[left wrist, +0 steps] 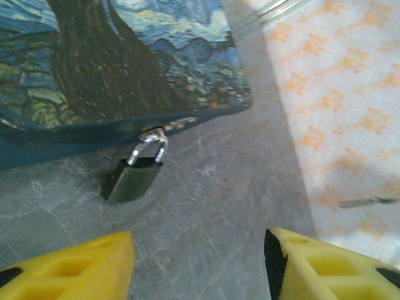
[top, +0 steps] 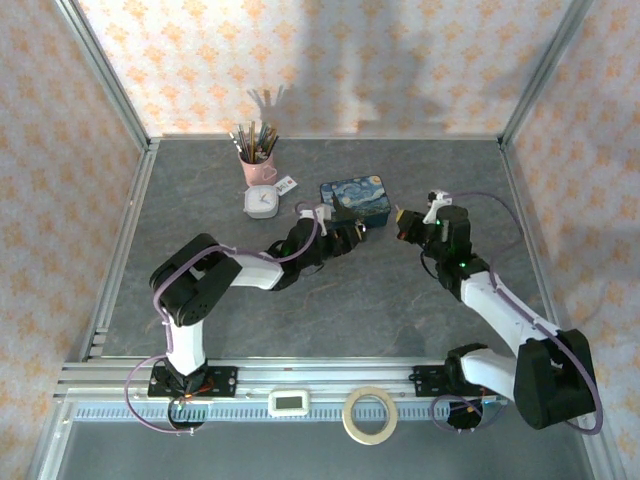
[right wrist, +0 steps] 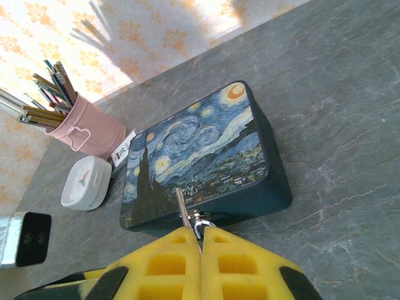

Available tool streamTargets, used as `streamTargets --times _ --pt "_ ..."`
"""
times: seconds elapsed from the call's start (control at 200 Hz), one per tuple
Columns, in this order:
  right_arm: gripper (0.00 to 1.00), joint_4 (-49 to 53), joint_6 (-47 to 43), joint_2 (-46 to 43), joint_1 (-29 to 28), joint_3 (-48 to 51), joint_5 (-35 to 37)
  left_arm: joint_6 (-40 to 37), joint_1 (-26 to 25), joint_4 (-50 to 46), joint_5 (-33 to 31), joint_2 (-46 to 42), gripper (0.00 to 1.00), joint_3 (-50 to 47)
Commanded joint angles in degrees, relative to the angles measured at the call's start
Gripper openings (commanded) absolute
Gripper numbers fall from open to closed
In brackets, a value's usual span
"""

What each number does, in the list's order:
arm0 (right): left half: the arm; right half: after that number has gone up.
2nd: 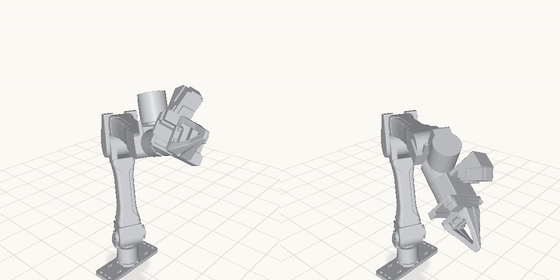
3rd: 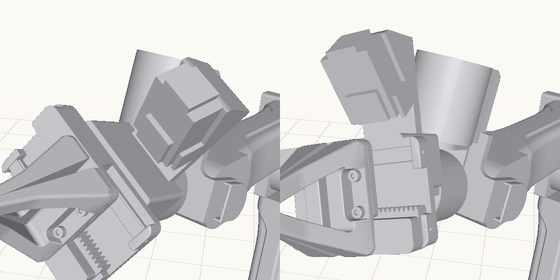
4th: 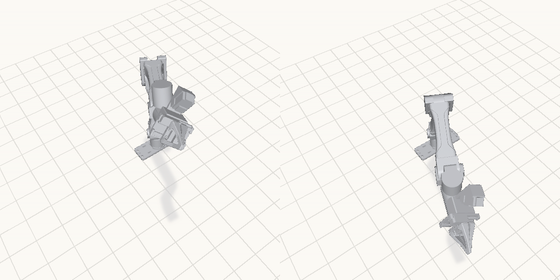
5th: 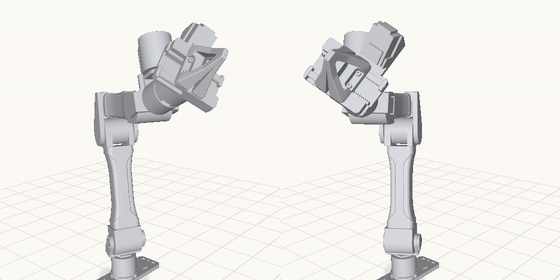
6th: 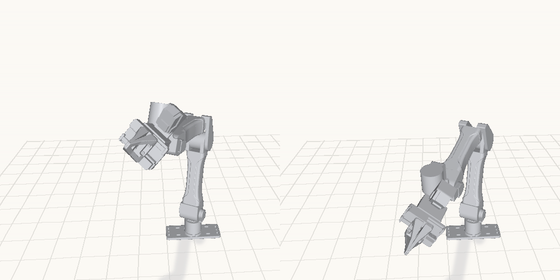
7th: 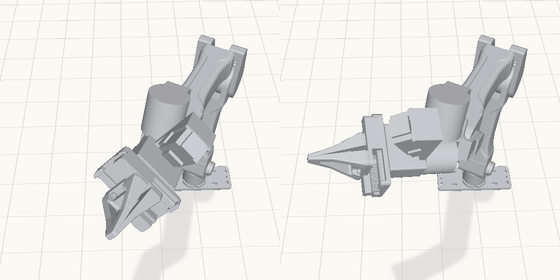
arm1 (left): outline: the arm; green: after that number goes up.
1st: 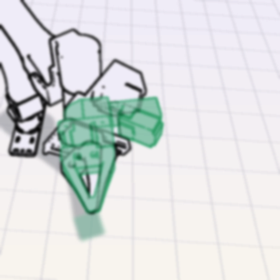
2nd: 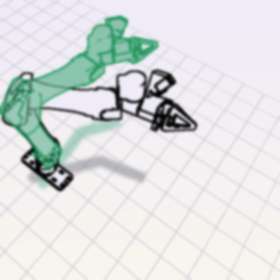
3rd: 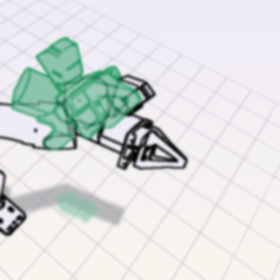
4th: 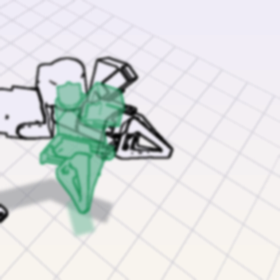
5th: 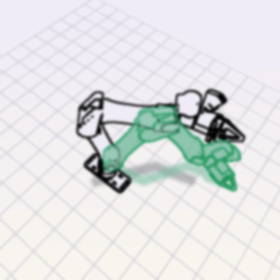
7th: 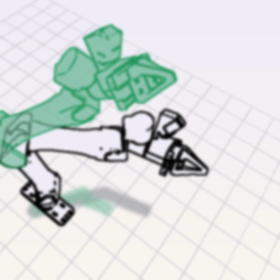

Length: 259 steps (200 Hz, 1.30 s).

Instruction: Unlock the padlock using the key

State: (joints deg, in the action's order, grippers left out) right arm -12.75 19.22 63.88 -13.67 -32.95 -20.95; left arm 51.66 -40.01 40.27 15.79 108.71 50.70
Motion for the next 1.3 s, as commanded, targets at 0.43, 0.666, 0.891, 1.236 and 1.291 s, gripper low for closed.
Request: streamTargets --times 0.43,0.666,0.891,1.236,1.291 --pt "0.0 -4.63 0.7 -1.3 0.49 3.42 -3.27 -5.44 -0.86 -16.01 -8.93 13.3 0.56 16.22" --pt "0.0 -5.85 1.59 -1.04 0.51 4.21 -3.4 -5.45 -2.22 -17.15 -12.49 17.81 0.52 20.29" --pt "0.0 -7.02 2.5 -0.86 0.56 5.12 -3.79 -3.48 -2.35 -16.98 -15.53 20.4 0.38 21.61" --pt "0.0 -8.07 3.79 -0.69 0.59 6.92 -4.1 -1.41 -1.69 -14.57 -14.75 20.94 0.12 20.62" --pt "0.0 -8.32 3.9 -0.54 0.62 7.02 -4.26 -0.96 -1.4 -13.71 -13.99 20.85 0.08 20.11"
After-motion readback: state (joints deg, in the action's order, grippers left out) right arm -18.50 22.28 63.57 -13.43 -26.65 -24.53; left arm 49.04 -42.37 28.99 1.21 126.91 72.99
